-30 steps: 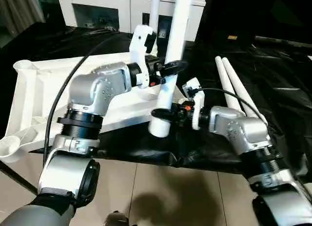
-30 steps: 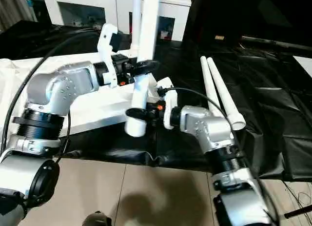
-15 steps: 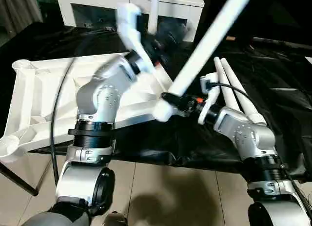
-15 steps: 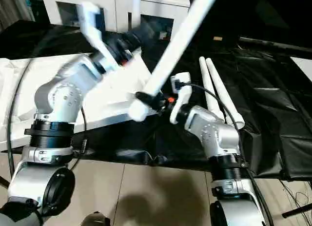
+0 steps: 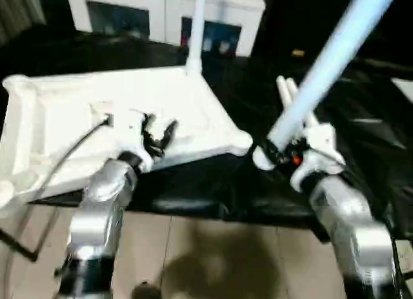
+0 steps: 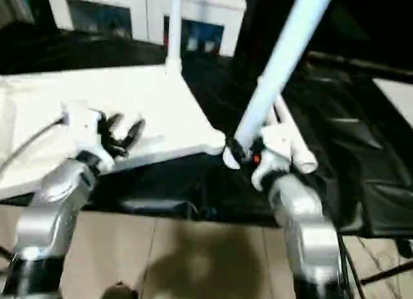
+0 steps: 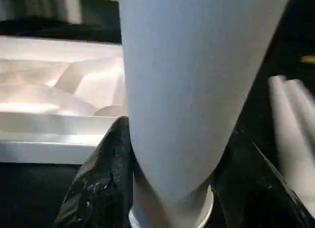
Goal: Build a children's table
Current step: Insert table leg to table base
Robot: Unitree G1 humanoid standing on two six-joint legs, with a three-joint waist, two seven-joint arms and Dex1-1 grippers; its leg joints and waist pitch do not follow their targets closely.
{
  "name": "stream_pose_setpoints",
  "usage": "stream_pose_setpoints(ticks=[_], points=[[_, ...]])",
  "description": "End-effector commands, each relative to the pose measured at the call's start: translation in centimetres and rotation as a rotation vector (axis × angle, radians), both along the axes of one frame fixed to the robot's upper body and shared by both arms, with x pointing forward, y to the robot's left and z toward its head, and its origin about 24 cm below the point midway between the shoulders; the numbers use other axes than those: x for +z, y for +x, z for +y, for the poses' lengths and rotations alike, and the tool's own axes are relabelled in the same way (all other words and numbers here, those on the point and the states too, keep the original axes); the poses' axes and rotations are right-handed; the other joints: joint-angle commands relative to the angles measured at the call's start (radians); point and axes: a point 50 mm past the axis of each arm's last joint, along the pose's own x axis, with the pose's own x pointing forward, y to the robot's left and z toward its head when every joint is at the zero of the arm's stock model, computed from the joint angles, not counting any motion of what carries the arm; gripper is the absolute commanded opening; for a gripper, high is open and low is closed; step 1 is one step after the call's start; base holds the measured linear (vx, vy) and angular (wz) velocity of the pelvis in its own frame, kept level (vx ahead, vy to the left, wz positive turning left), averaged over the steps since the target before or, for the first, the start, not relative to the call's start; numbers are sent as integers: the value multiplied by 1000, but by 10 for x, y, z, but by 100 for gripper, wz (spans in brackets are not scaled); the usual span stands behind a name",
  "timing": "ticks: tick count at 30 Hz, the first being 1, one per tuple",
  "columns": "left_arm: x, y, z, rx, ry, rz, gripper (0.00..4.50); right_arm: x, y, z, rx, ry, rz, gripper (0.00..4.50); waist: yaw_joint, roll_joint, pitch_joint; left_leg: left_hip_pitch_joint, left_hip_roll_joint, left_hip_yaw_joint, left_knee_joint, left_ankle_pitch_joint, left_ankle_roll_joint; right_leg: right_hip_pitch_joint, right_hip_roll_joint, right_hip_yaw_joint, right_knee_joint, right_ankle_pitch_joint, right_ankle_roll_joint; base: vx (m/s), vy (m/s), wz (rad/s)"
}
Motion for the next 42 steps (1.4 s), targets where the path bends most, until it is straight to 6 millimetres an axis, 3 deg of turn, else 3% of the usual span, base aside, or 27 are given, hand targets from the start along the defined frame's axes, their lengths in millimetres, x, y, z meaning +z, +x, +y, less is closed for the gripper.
stream_pose_setpoints(ticks=[1, 2, 4, 8, 11, 14, 16, 22, 24, 26, 27, 29, 30, 31, 32, 33, 34, 35, 36, 37, 38, 39, 40, 41, 42], points=[[-6, -3, -5, 19, 61, 0, 297, 7, -2, -2, -26, -15, -64, 185, -10, 13, -54, 24, 9, -2, -76, -367, -37, 28, -69, 44, -112, -401, -14, 0, 0, 0], [-10, -5, -6, 24, 103, -4, 297, 5, -4, -1, -21, -18, -68, 185, -20, 10, -53, 26, 5, -5, -77, -398, -38, 29, -70, 40, -121, -480, 12, 0, 0, 0], [-16, -10, -4, 46, 135, -16, 297, 1, -9, -2, -17, -5, -78, 185, -27, 11, -55, 21, 6, -11, -77, -405, -38, 27, -72, 39, -131, -515, 31, 0, 0, 0], [-24, -21, 6, 112, 108, -66, 297, -8, -22, -6, -32, 71, -90, 185, -34, 9, -54, 22, 8, -15, -80, -445, -31, 23, -71, 38, -133, -496, 8, 0, 0, 0], [-41, -38, 9, 156, 84, -61, 297, -18, -35, -8, -33, 64, -88, 185, -45, 12, -55, 22, 10, -17, -84, -466, -29, 26, -69, 37, -133, -470, -3, 0, 0, 0], [-45, -46, 3, 138, 112, -62, 297, -24, -39, -8, -39, 70, -68, 185, -52, 5, -53, 23, 10, -18, -85, -483, -22, 24, -66, 38, -133, -469, -4, 0, 0, 0], [-44, -48, 0, 139, 109, -68, 297, -25, -40, -9, -44, 78, -66, 185, -54, 7, -48, 28, 10, -16, -83, -498, -18, 17, -66, 39, -138, -491, -3, 0, 0, 0], [-45, -49, -5, 114, 113, -84, 297, -28, -41, -9, -51, 92, -62, 185, -58, -2, -49, 25, 9, -18, -82, -494, -20, 20, -70, 39, -140, -513, 6, 0, 0, 0], [-47, -52, -8, 91, 118, -83, 297, -31, -42, -9, -49, 93, -54, 185, -61, 1, -50, 26, 9, -19, -83, -503, -19, 20, -68, 39, -137, -508, 6, 0, 0, 0], [-47, -52, -9, 89, 122, -83, 297, -31, -42, -9, -49, 95, -52, 185, -63, 1, -48, 38, 9, -20, -83, -556, -25, 18, -68, 36, -142, -565, 15, 0, 0, 0], [-47, -52, -10, 87, 124, -84, 297, -32, -43, -8, -50, 97, -49, 185, -65, 2, -45, 50, 8, -23, -81, -614, -28, 17, -65, 29, -151, -633, 23, 0, 0, 0], [-46, -52, -10, 86, 125, -85, 297, -33, -43, -8, -49, 98, -46, 185, -75, 7, -33, 86, 5, -25, -69, -713, -25, 7, -54, -2, -183, -756, 34, 0, 0, 0], [-46, -53, -10, 86, 125, -86, 297, -34, -44, -6, -42, 97, -41, 185, -86, 18, -29, 104, 8, -31, -67, -756, -19, 25, -47, -32, -197, -768, 28, 0, 0, 0], [-47, -53, -10, 86, 125, -86, 297, -34, -44, -5, -39, 97, -39, 185, -92, 20, -24, 102, 14, -35, -75, -774, -14, 39, -43, -47, -199, -741, 24, 38, 35, -19], [-47, -53, -10, 86, 124, -86, 297, -35, -45, -5, -37, 97, -38, 185, -99, 32, -26, 75, 38, -50, -112, -836, -11, 94, -41, -59, -154, -618, 10, 7, 26, -25], [-47, -53, -10, 86, 123, -85, 297, -35, -45, -4, -31, 95, -35, 185, -88, 46, -13, 34, 66, -46, -179, -935, -14, 137, -30, -51, -50, -474, -18, 7, 26, -25], [-47, -52, -10, 85, 124, -85, 297, -35, -45, -3, -22, 86, -36, 185, -74, 48, -28, 34, 71, -41, -184, -954, -12, 156, -37, -38, 1, -389, -30, 0, 0, 0], [-47, -52, -10, 82, 124, -85, 297, -36, -46, -2, -15, 78, -35, 185, -77, 30, -11, 74, 65, -24, -172, -959, -11, 102, -42, -5, -26, -429, -40, 97, -74, -1], [-47, -53, -10, 79, 122, -85, 297, -36, -46, -1, -8, 74, -31, 185, -77, 0, -4, 148, -8, 3, -36, -797, -18, 12, -80, -16, -210, -893, 10, 97, -74, -1], [-47, -52, -10, 77, 122, -85, 297, -37, -46, 0, -3, 71, -27, 185, -65, -14, -9, 77, -33, -13, 19, -613, 39, 69, -161, -35, -226, -1052, 78, 117, -52, 3], [-47, -52, -11, 74, 122, -85, 297, -37, -46, 1, 1, 67, -25, 185, -88, -15, -30, 12, -26, -30, 74, -385, 67, 131, -213, -68, -234, -1150, 125, 137, 29, 22], [-47, -52, -11, 72, 122, -85, 297, -38, -46, 1, -1, 71, -25, 185, -71, 7, -27, 4, -12, -40, 50, -315, 87, 168, -237, -85, -237, -1040, 73, 137, 29, 22], [-47, -52, -11, 71, 122, -85, 297, -38, -46, 1, -5, 92, -20, 185, -80, 13, -37, -29, -6, -50, 33, -300, 91, 199, -222, -99, -209, -947, 58, 157, 53, 32], [-47, -52, -11, 70, 122, -86, 297, -38, -46, 1, -7, 108, -17, 185, -84, 33, -33, -28, -3, -59, -9, -360, 72, 201, -170, -122, -189, -836, 37, 118, 23, 30], [-47, -52, -11, 70, 122, -86, 297, -39, -46, 1, -15, 124, -9, 185, -98, 39, -44, 57, 26, -58, -41, -446, 26, 142, -110, -103, -162, -655, -24, 118, 23, 30]])
